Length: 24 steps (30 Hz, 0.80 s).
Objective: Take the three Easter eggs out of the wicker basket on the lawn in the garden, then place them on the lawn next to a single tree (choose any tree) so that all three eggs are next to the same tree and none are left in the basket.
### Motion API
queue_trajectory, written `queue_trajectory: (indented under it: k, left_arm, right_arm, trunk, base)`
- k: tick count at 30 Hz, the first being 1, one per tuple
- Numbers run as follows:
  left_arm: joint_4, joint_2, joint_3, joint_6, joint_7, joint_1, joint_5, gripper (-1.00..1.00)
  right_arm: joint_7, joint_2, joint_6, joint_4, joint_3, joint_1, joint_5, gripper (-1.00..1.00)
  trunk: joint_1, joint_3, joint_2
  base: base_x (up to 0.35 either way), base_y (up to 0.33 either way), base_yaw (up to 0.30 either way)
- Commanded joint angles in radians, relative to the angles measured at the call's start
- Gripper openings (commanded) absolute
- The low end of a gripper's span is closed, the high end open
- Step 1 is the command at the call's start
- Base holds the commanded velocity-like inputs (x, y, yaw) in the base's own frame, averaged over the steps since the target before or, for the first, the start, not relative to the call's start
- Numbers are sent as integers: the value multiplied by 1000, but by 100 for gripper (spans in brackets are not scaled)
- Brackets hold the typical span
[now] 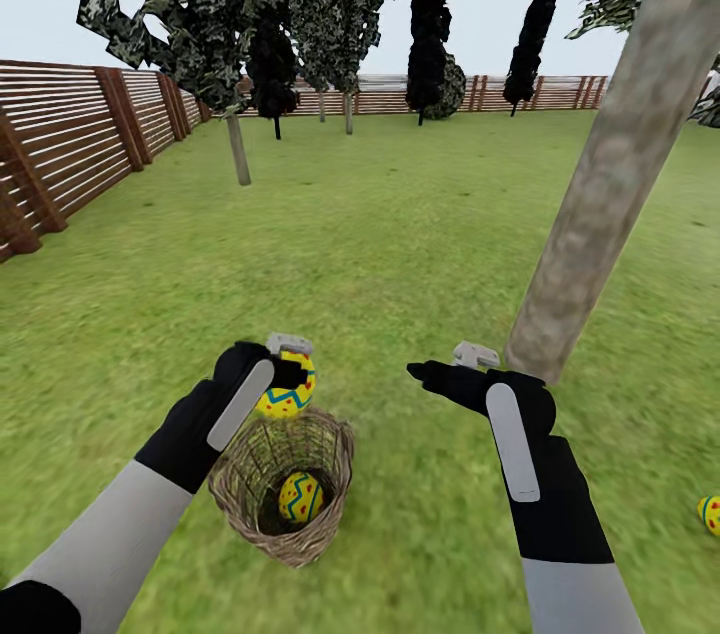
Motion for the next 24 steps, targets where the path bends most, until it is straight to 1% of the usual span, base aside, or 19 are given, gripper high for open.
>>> queue_trajectory:
  k: [1,4,6,24]
  left_arm:
    - [-41,1,-3,2,21,14,9,-100]
    - [-103,1,-3,2,29,39,8,-100]
    - [-120,1,-3,2,31,45,7,-100]
    - [-128,0,-5,2,33,48,5,-100]
  right_arm:
    - [-9,1,3,-1,-1,-1,-10,100]
    - [-9,1,3,-1,-1,-1,-11,100]
    - [-9,1,3,-1,-1,0,-11,100]
    - [-9,2,3,10,0,2,-12,100]
  trunk:
    - [-4,2,7]
    - [-15,12,28]
    - [-23,19,42]
    - [-92,87,168]
  base:
    - [0,0,0]
    - [0,0,-91]
    - [0,0,-232]
    - [0,0,-270]
